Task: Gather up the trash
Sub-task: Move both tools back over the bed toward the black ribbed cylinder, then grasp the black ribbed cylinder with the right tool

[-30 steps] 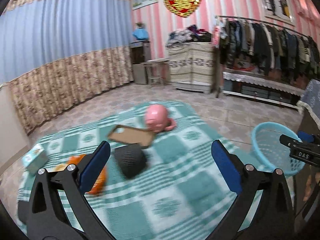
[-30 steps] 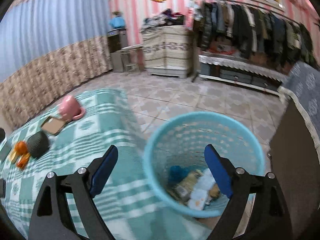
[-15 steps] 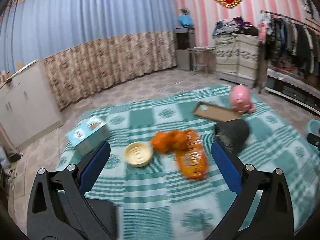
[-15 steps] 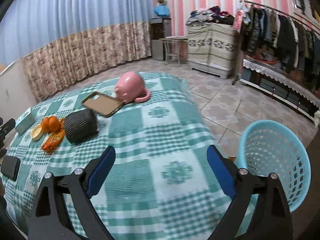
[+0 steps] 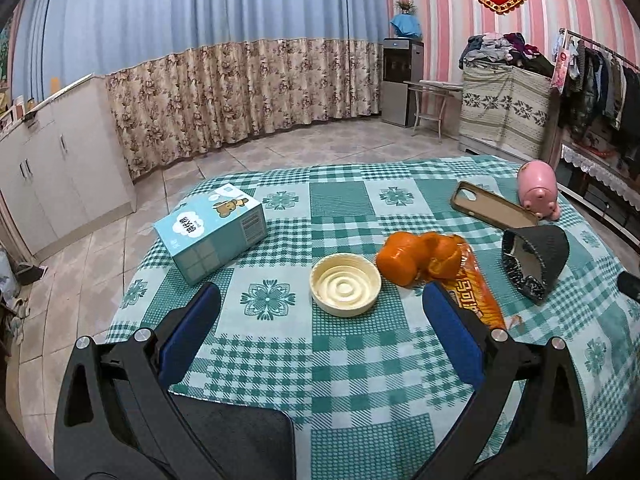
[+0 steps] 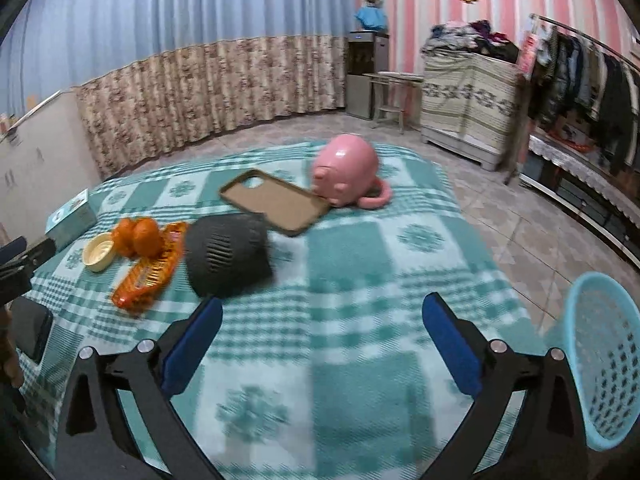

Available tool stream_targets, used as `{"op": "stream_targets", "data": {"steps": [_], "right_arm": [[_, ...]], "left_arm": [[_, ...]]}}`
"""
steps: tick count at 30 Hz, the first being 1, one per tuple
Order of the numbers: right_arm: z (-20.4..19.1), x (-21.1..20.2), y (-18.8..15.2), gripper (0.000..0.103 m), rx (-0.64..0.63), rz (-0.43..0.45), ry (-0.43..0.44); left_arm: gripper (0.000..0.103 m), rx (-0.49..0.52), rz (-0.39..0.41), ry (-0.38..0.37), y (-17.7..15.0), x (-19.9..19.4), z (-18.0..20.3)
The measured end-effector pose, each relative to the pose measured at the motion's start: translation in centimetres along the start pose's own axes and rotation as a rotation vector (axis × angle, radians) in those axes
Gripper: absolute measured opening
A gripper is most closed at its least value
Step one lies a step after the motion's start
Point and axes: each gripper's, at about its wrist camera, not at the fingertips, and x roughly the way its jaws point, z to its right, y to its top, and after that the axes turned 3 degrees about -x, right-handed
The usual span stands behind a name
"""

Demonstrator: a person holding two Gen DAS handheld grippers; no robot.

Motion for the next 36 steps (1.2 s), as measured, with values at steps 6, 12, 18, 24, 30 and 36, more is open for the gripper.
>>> {"op": "stream_targets", "data": {"steps": [6, 12, 18, 24, 30, 36], "right_arm": [[-4.5, 3.3, 0.6, 0.098, -0.106, -0.02, 0.021], [-6.0, 6.6, 1.5, 0.098, -0.107, -0.055, 0.043], [-5.9, 8.5, 1.7, 0.098, -0.078, -0.097, 0.099], [-5.7, 8.2, 1.8, 0.074, -0.1, -0.082, 0.123], [-4.4, 6.1, 2.1, 0.074, -0.136, -0.037, 0.059], [-1.5, 4.9, 2.0, 0.074, -0.089, -0.028, 0.034]], "left_arm": [[0.098, 0.002, 0.01, 0.013, 0.4, 0.8, -1.1], [0.098, 0.002, -0.011, 0.019, -0.1, 1.7, -1.9], [0.098, 0.02, -0.053, 0.017, -0.3, 3.1, -1.5], [0.098, 0.022, -0.074, -0.01, -0.1, 4.0, 0.8], [0.098, 0.047, -0.117, -0.016, 0.0, 5.7, 3.1], [0.089, 0.063, -0.126, -0.028, 0.5, 7.3, 4.6]]}}
